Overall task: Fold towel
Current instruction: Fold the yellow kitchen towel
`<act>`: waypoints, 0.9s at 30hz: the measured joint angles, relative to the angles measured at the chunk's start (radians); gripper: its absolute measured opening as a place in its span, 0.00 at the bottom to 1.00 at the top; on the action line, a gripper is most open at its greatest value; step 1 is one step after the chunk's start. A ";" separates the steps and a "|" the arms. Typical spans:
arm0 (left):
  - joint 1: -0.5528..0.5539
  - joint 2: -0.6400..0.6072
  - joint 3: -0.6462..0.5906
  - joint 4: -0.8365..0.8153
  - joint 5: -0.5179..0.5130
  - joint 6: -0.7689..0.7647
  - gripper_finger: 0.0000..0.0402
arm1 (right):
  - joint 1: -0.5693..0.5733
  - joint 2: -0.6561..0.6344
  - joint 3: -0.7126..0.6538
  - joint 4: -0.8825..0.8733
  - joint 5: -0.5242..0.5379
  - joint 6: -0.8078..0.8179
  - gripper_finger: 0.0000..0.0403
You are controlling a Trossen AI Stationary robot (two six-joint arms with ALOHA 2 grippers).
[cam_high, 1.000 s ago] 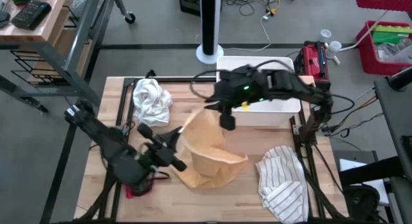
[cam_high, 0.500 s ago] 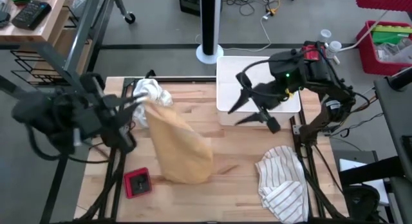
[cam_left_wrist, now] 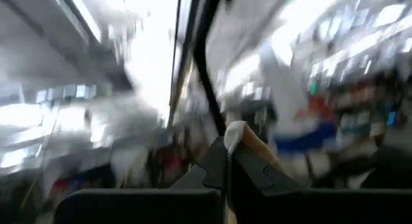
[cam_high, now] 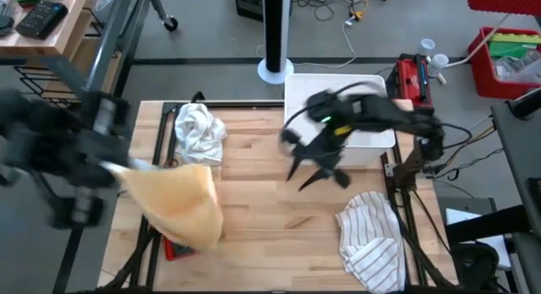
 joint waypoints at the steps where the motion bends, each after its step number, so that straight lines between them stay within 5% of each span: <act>1: -0.003 0.006 -0.004 -0.045 -0.028 -0.028 0.00 | 0.001 0.018 -0.039 0.038 -0.002 0.001 0.37; 7: -0.013 0.056 -0.026 -0.091 -0.125 -0.143 0.00 | 0.000 0.109 -0.240 0.277 -0.081 0.039 0.33; 20: -0.118 0.112 -0.076 -0.101 -0.747 -0.177 0.00 | 0.060 0.094 -0.702 0.793 -0.123 0.287 0.25; 22: -0.119 0.110 -0.090 -0.102 -0.817 -0.163 0.00 | 0.079 0.064 -0.743 0.838 -0.043 0.324 0.24; 27: -0.119 0.099 -0.106 -0.105 -0.831 -0.151 0.00 | 0.140 -0.058 -0.827 0.814 0.390 0.327 0.22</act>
